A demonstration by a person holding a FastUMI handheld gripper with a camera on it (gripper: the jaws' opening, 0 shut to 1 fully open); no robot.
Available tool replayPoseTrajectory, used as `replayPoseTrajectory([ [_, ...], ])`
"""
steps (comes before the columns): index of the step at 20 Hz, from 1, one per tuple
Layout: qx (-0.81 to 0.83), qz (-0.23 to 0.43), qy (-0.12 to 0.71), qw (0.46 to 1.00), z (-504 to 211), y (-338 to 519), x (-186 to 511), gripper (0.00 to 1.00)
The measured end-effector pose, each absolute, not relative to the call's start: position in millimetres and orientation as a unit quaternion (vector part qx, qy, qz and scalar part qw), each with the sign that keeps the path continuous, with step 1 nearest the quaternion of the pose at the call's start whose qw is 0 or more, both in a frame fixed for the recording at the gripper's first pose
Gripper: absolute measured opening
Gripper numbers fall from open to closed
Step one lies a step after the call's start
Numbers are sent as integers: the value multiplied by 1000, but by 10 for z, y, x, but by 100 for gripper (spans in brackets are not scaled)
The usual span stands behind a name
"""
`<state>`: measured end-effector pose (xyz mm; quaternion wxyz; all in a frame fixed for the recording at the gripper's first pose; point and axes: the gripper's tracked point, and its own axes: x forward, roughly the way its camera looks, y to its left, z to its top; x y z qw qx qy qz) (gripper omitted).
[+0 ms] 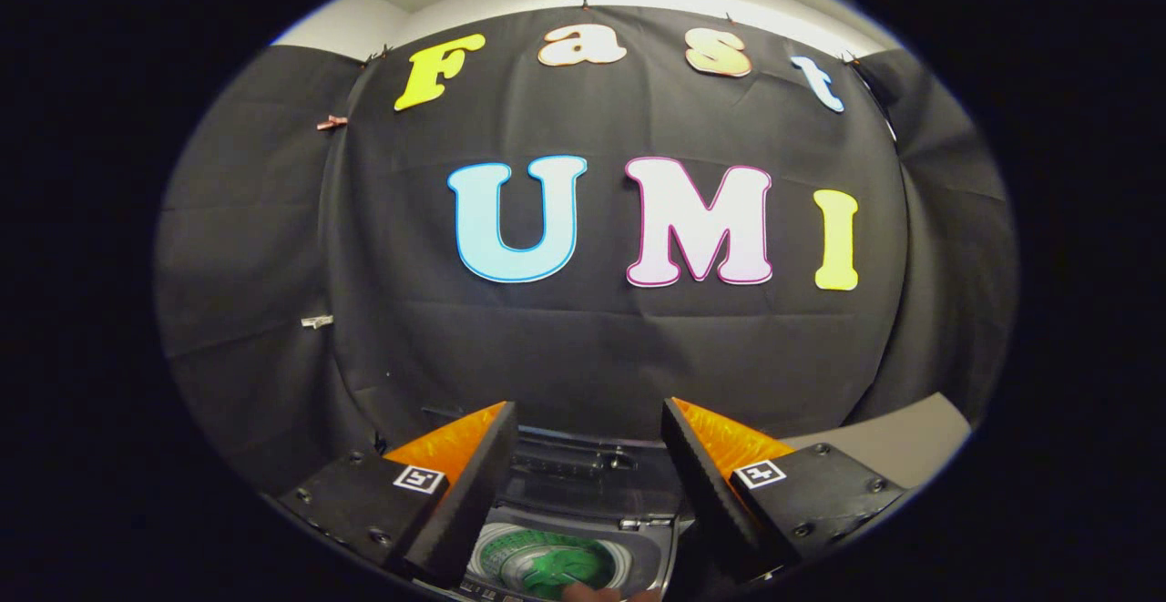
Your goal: Put the clothes into the washing machine and then close the washing machine lid.
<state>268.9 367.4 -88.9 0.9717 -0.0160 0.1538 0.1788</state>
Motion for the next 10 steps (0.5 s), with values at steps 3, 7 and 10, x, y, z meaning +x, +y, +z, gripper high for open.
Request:
replayPoseTrajectory([
  [3, -14, 162, 175, 971, -918, 3724, 3031, 99],
  [7, -7, 157, 217, 963, -1173, 3793, 3412, 99],
  [10, -2, 150, 225, 963, -1319, 3785, 3641, 99],
])
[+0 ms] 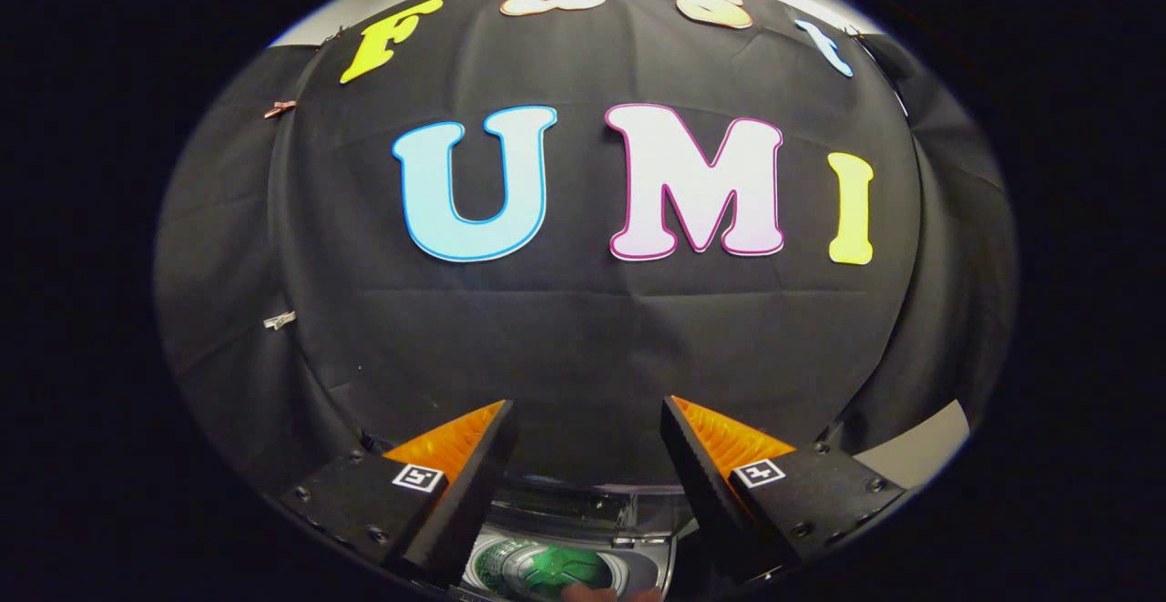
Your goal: Put the clothes into the washing machine and then close the washing machine lid.
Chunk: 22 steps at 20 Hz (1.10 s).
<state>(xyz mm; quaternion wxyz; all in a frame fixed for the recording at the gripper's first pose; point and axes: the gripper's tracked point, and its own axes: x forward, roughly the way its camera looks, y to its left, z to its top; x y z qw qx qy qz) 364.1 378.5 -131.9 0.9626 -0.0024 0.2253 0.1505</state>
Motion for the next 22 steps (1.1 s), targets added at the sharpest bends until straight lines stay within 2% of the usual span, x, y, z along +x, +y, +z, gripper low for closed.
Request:
replayPoseTrajectory([
  [7, 44, 125, 310, 942, -1926, 3678, 3764, 100],
  [14, 6, 150, 362, 920, -2392, 3846, 3533, 99],
  [22, 9, 162, 355, 920, -2436, 3880, 3492, 100],
])
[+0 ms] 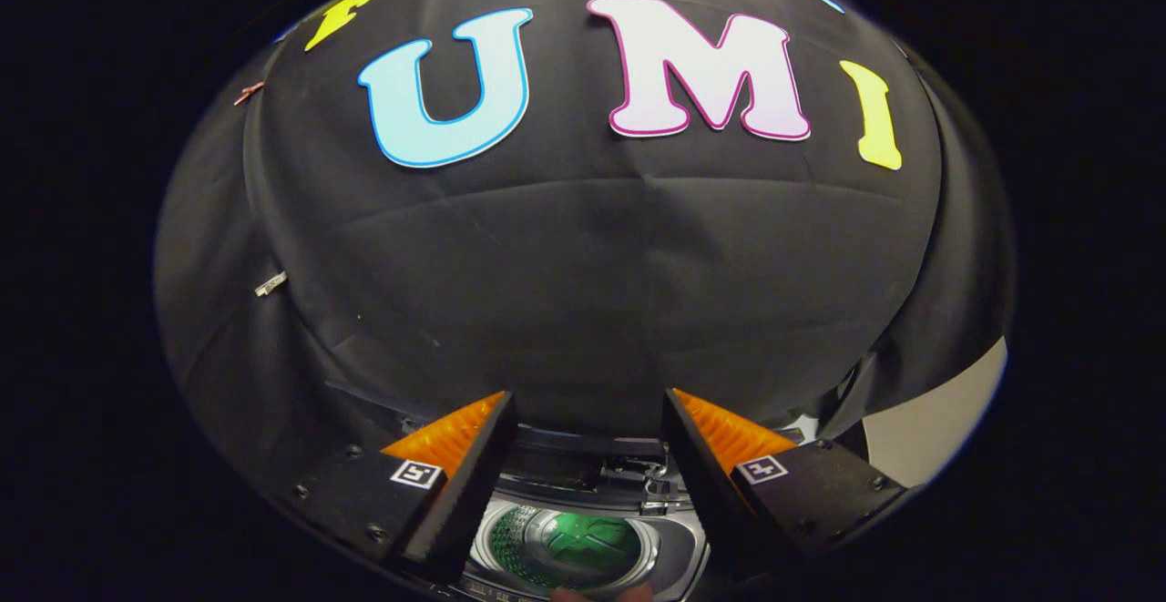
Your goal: Put the clothes into the washing machine and then close the washing machine lid.
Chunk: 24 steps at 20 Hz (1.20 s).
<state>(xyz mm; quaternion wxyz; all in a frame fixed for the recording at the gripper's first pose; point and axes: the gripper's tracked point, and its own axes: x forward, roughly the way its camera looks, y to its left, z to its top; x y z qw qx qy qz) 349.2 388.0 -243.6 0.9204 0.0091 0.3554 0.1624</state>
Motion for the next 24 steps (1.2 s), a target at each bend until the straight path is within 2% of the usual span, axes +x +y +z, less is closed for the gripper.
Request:
replayPoseTrajectory([
  [9, 5, 209, 347, 914, -2359, 3816, 3015, 100],
  [24, -14, 216, 298, 930, -2386, 3712, 2468, 100],
])
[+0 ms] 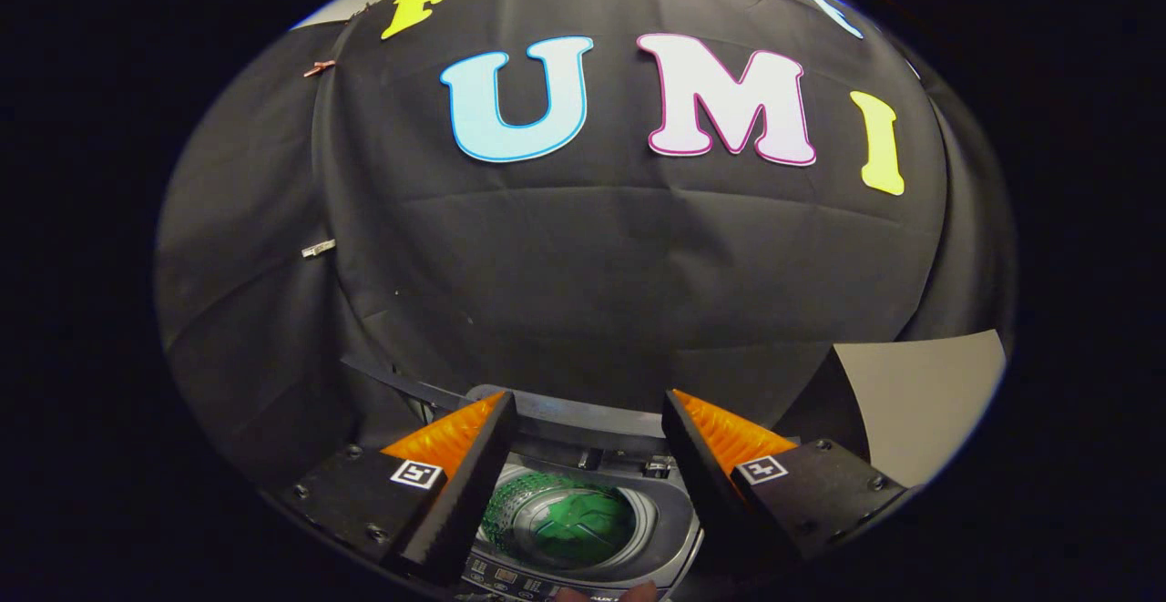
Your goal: Put the clothes into the washing machine and then close the washing machine lid.
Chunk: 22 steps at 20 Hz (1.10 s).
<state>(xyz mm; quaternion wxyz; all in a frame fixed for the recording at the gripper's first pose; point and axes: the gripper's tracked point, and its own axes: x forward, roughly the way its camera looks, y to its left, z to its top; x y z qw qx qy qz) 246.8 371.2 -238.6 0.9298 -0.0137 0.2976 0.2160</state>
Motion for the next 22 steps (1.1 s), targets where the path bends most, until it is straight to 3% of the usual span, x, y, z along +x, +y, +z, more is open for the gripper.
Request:
replayPoseTrajectory([
  [6, -27, 226, 303, 926, -2521, 3649, 1983, 100],
  [11, -55, 260, 371, 890, -3023, 3688, 1337, 100],
  [22, -30, 240, 264, 934, -2554, 3564, 1185, 100],
])
